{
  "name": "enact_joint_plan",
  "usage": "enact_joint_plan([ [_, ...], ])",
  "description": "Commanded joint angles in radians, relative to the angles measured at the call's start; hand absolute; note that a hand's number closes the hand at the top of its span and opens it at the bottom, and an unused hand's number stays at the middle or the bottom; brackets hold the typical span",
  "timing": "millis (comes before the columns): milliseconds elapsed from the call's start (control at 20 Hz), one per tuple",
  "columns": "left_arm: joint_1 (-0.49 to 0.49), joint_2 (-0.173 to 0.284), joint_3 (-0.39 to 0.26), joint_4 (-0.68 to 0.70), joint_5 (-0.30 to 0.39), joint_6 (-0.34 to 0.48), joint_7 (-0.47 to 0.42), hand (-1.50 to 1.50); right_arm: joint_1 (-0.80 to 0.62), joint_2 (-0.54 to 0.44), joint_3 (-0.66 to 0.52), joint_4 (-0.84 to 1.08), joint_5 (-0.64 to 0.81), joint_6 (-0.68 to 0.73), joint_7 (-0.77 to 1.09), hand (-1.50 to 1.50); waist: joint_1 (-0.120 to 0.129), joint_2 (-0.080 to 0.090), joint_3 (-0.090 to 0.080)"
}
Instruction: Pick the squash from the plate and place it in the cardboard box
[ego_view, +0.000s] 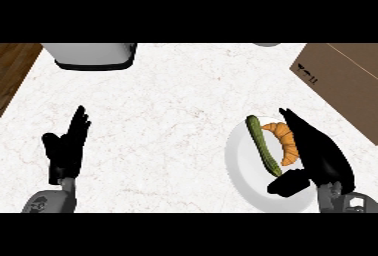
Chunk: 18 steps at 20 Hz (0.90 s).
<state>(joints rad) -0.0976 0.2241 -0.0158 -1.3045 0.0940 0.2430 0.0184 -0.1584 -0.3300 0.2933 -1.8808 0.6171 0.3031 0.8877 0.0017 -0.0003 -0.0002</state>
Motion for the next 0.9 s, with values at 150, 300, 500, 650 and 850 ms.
enact_joint_plan([
  [150, 0.015, -0.002, 0.046, 0.024, -0.001, -0.048, -0.035, 0.0, -0.067, 0.073, -0.027, 0.101, 0.074, 0.054, 0.031, -1.5, 0.0, 0.0, 0.0],
  [300, -0.021, -0.057, 0.001, 0.005, -0.065, 0.025, 0.017, 0.0, -0.111, 0.151, 0.004, 0.144, 0.11, 0.053, 0.076, -1.5, 0.0, 0.0, 0.0],
  [500, -0.03, -0.037, 0.057, 0.052, -0.05, -0.019, -0.029, 0.0, -0.071, 0.184, 0.011, 0.134, 0.185, 0.029, 0.075, -1.5, -0.002, 0.0, 0.0],
  [650, 0.019, -0.039, 0.034, -0.024, -0.059, -0.042, 0.004, 0.0, -0.079, 0.16, -0.06, 0.216, 0.167, 0.025, -0.014, -1.5, 0.001, 0.0, 0.0],
  [850, -0.062, -0.036, 0.067, 0.026, -0.069, -0.025, 0.04, 0.0, -0.094, 0.186, -0.054, 0.22, 0.205, 0.054, 0.036, -1.5, -0.002, 0.001, 0.0],
])
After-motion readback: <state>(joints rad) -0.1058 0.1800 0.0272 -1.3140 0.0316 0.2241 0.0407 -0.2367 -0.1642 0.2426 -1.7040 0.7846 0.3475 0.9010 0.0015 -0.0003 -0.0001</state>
